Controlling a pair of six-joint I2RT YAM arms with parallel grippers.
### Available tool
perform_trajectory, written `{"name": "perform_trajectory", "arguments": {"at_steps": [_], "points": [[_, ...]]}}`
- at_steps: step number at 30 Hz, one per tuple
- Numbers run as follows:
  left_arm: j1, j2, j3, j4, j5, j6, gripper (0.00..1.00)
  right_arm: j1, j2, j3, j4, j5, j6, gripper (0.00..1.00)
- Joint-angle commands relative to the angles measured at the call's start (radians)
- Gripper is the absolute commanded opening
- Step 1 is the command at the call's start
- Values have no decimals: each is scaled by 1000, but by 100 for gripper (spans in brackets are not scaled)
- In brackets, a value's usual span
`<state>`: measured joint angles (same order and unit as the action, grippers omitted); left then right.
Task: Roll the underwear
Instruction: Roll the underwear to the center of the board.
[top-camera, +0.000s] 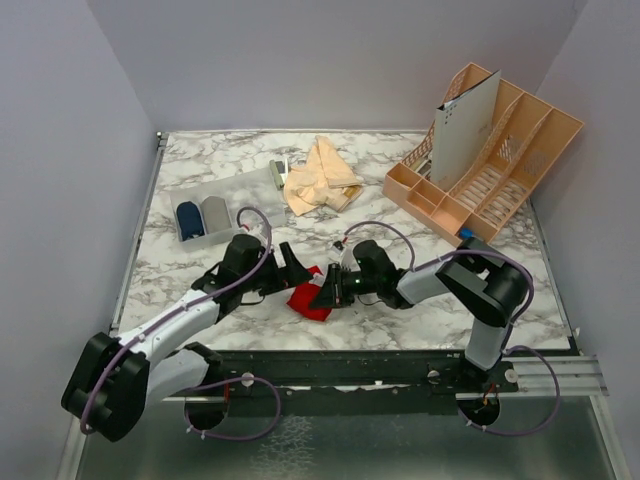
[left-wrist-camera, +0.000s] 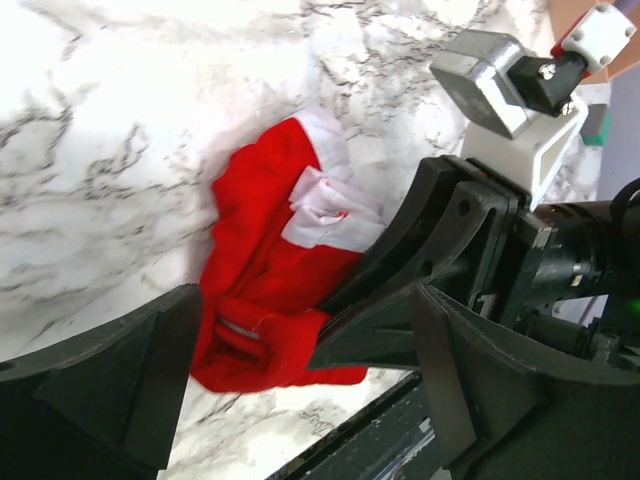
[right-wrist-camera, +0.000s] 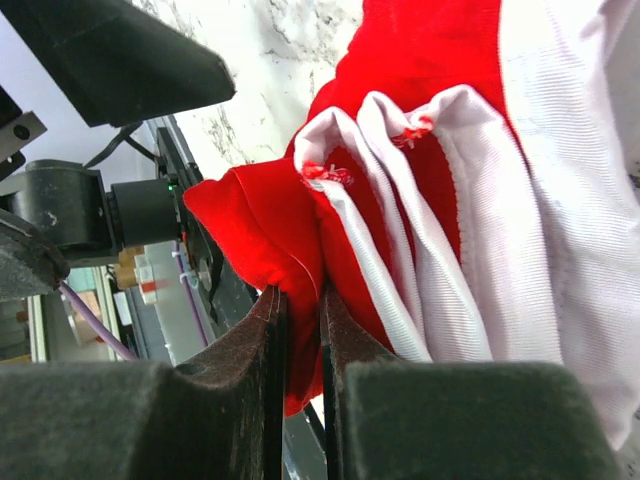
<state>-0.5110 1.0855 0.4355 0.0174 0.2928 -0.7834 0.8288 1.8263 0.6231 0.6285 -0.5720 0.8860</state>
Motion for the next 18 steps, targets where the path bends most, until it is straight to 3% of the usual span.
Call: {"name": "perform_trajectory", "arguments": {"at_steps": [1, 5, 10, 18], "points": [[0, -93, 1, -203, -109, -1, 91, -9, 80, -49, -130, 82, -9, 1], [0, -189, -52, -308, -136, -87, 90, -12, 98, -60, -101, 73, 13, 1], [-1, -338, -168, -234, -56, -169, 87, -13, 121, -65, -72, 64, 33, 1], [-4, -330, -255, -184, -30, -180, 83, -14, 134, -69, -58, 60, 43, 2]]}}
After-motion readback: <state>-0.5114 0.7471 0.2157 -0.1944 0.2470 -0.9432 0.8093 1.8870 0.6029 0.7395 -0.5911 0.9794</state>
